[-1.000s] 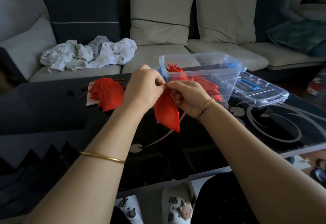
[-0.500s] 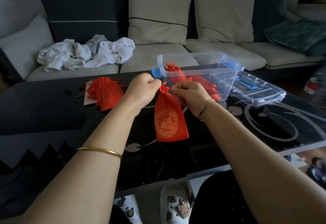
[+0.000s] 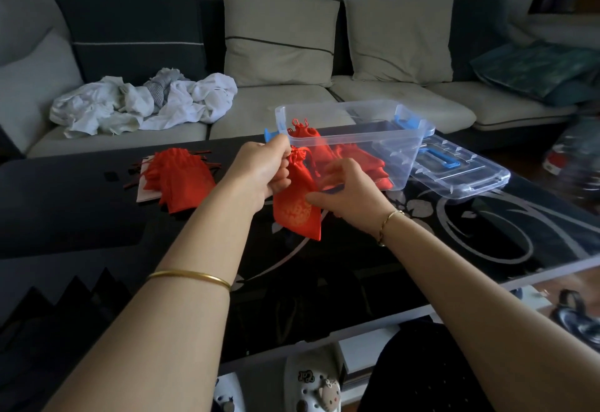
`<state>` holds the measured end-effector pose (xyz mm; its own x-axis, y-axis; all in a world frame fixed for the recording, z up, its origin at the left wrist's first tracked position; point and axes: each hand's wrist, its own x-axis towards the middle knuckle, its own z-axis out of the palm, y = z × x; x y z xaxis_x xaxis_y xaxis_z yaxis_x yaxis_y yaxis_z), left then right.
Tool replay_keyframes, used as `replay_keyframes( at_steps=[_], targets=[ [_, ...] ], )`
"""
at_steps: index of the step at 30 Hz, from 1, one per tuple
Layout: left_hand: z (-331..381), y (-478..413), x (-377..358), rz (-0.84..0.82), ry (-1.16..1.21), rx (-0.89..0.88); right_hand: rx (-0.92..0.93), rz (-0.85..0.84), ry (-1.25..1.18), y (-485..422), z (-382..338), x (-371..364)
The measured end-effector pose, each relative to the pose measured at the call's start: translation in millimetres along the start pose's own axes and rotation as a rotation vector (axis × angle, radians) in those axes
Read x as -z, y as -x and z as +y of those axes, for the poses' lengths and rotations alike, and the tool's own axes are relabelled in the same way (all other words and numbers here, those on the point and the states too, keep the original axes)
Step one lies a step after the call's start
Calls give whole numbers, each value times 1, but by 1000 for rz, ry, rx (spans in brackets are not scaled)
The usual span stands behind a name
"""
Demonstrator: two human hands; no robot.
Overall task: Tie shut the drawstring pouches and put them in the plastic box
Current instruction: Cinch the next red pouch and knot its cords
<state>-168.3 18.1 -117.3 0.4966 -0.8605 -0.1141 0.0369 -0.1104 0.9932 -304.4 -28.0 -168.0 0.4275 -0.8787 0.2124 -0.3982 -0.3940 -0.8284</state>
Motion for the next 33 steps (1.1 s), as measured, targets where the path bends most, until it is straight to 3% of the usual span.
replay_keyframes(
  at_steps=[7,12,18,24,29,33],
  targets=[
    [1,-3,-18,-51,151,99,7,101,148,1,15,12],
    [-2,-6,-24,-32,157,61,69,184,133,4,16,30],
    [6,-12,-29,-41,43,-82,51,229,137,0,2,59],
    [33,-46,-39,70,-118,-163,-24,400,319,-97,-25,106],
    [39,-72,-35,148,-132,-199,-247,248,587,-179,-16,102],
    [27,-85,-9,293,-101,-210,-333,-163,890,-181,-5,80]
  ],
)
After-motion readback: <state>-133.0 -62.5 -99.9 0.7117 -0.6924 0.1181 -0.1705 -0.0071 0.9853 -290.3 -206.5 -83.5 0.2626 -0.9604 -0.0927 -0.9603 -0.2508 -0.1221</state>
